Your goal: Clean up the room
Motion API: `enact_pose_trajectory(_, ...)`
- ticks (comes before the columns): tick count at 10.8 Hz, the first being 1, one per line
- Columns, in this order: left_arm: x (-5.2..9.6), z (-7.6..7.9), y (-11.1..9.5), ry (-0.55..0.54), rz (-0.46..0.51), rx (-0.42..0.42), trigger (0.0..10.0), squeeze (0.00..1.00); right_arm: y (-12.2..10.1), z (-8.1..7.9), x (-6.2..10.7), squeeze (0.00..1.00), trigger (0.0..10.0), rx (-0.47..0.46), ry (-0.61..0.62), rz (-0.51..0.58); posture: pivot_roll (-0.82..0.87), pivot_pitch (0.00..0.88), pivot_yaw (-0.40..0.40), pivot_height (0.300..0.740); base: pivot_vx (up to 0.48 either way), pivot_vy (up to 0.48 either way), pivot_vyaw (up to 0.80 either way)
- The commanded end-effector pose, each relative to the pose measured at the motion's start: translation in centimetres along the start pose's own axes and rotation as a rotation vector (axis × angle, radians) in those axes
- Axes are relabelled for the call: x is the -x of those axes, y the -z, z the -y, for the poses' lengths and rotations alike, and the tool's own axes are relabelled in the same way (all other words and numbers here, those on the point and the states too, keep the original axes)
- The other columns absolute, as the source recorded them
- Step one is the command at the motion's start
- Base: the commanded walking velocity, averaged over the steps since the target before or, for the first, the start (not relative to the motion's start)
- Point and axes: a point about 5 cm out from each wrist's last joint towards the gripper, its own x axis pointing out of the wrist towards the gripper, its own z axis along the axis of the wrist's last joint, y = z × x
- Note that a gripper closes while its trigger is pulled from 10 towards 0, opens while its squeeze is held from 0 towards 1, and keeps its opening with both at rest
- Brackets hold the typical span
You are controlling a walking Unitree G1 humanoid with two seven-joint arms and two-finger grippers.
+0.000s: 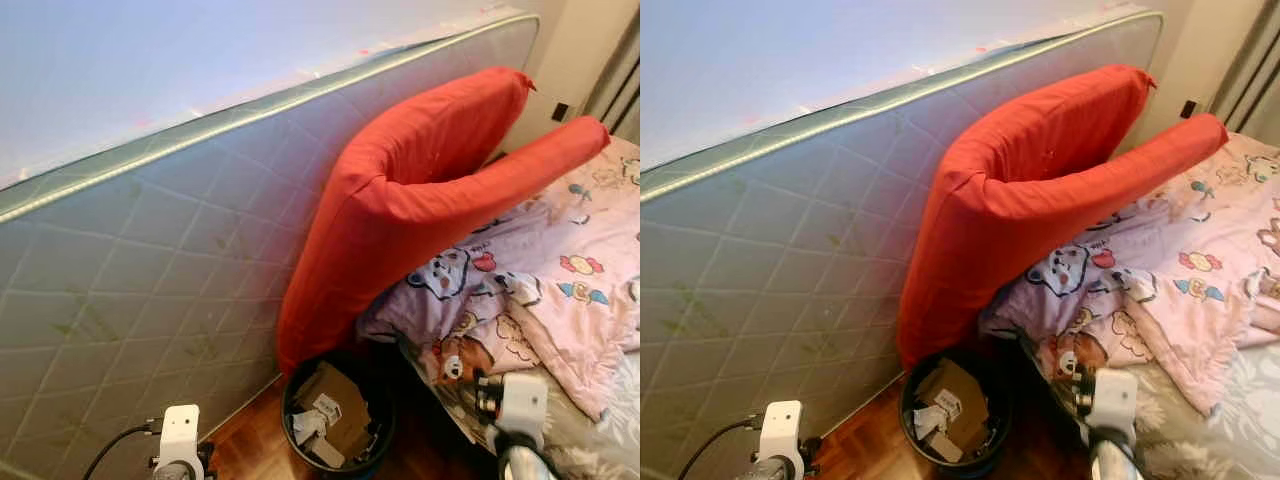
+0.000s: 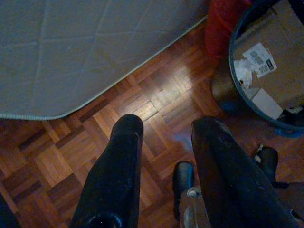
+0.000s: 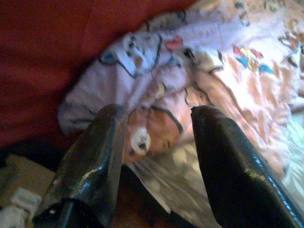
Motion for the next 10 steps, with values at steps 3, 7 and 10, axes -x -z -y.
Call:
enact_pose_trajectory(3,0.3,-0.8,1.0,-0.033,-0.010,0.035,10.0,0.00,1.3,3.9,1.7,0.00,10.0,-0.017,0.209,-0.016,0.13,0.000,-0.071,0.740,0.000,0.000,0.00)
enact_pose_trajectory(7,0.6,-0.9,2.0,-0.041,-0.032,0.050,10.0,0.00,7.7,4.6,6.2,0.00,10.0,-0.001,0.195,-0.417,0.15,0.000,-0.061,0.740,0.000,0.000,0.00)
enact_pose_trajectory(10,0.5,-1.3,1.6,-0.042,-0.027,0.025,10.0,0.00,9.2,2.4,6.4,0.00,10.0,-0.186,0.132,-0.623,0.18,0.000,0.001,0.740,0.000,0.000,0.00)
